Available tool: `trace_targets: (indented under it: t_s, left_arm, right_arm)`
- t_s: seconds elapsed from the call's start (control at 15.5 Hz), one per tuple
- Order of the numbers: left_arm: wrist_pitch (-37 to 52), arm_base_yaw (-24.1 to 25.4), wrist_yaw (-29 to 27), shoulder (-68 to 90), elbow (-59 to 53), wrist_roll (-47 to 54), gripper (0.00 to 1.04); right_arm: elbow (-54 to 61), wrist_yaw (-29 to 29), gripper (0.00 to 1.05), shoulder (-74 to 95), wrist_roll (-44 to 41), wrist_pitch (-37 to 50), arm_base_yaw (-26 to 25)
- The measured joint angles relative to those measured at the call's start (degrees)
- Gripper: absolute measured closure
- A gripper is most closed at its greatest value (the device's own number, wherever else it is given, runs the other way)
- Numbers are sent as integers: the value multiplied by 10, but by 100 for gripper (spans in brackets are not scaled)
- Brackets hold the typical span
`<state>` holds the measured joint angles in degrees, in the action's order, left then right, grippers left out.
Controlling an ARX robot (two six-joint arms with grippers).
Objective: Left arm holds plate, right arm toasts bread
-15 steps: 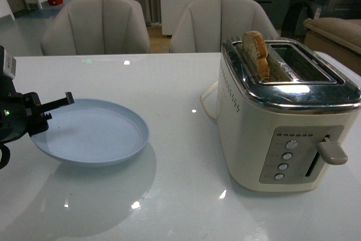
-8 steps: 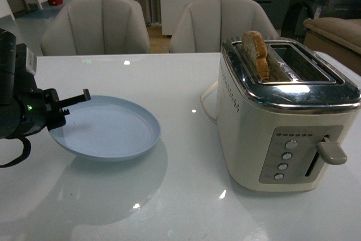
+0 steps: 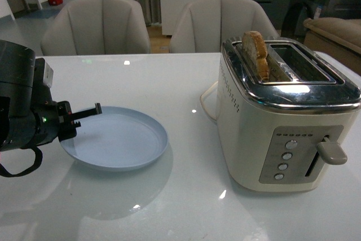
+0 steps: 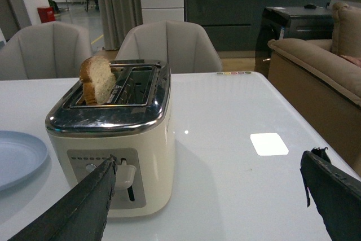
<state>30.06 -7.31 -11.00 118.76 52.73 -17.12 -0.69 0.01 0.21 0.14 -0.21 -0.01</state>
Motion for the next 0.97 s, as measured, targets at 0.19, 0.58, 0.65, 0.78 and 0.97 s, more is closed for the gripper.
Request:
trace_targets:
  t_s: [0.19, 0.58, 0.65, 0.78, 0.97]
  left_arm:
    - [0, -4, 2, 0, -15, 33, 94]
    - [-12, -10, 17, -16, -26, 67, 22]
    - [-12, -11, 18, -20, -26, 67, 13]
    - [-13, -14, 20, -25, -26, 69, 7]
    - [-15, -14, 23, -38, -26, 68, 7]
  right_arm:
    - [0, 0, 6, 0, 0, 0, 0]
    - [0, 0, 6, 0, 0, 0, 0]
    - [0, 0, 6, 0, 0, 0, 0]
    - [0, 0, 6, 0, 0, 0, 0]
    - [0, 0, 6, 0, 0, 0, 0]
